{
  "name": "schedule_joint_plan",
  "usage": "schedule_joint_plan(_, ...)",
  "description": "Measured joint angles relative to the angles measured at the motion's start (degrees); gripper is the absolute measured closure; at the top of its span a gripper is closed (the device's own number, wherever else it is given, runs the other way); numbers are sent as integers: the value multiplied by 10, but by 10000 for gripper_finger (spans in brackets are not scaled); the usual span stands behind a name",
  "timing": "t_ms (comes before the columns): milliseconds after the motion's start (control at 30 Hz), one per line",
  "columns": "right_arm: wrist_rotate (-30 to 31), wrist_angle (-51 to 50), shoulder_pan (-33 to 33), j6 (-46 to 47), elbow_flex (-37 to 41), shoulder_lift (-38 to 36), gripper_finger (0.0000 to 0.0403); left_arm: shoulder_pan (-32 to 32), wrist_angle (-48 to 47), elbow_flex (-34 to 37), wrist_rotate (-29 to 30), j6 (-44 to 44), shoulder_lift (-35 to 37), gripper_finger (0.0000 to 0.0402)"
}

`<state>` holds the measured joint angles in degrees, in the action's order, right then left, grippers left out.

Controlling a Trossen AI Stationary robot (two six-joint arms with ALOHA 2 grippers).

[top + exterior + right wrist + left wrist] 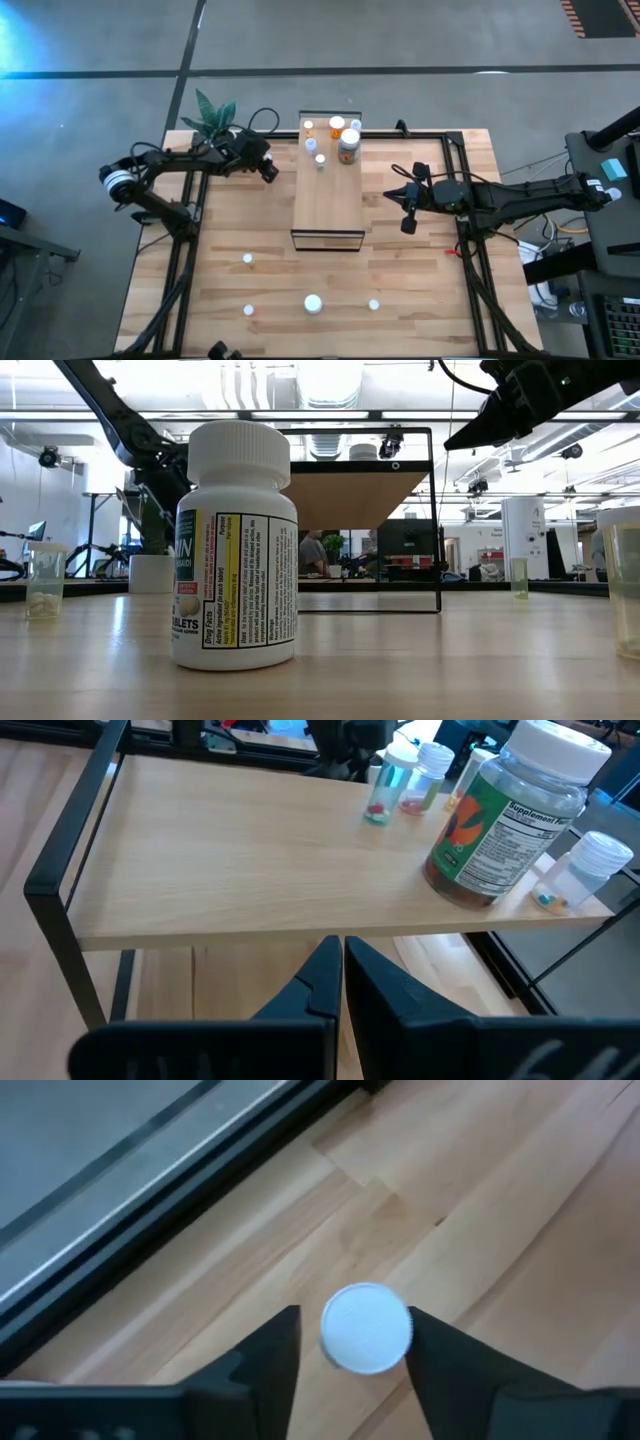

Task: Pick and place medicine bottles onto shelf by color
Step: Put the top red pill bottle on the shelf

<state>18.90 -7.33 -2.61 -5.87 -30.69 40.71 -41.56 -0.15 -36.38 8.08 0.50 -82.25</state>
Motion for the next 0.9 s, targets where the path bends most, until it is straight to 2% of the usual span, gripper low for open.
schedule_joint_plan(133, 0, 0, 0, -1, 0, 0, 394, 0, 3, 0, 0, -11, 9, 283)
schedule_joint_plan(267, 0, 0, 0, -1, 0, 0, 394, 0, 2, -1, -1, -12, 10, 303)
schedule_joint_plan(600, 0, 0, 0, 1, 0, 0, 394, 0, -9, -1, -6, -13, 57, 304)
schedule_joint_plan(733, 0, 0, 0, 7, 0, 0, 394, 0, -66, -22, -20, -9, 106, 303)
schedule_joint_plan(900, 0, 0, 0, 8, 0, 0, 394, 21, -126, -59, -69, -8, 171, 303)
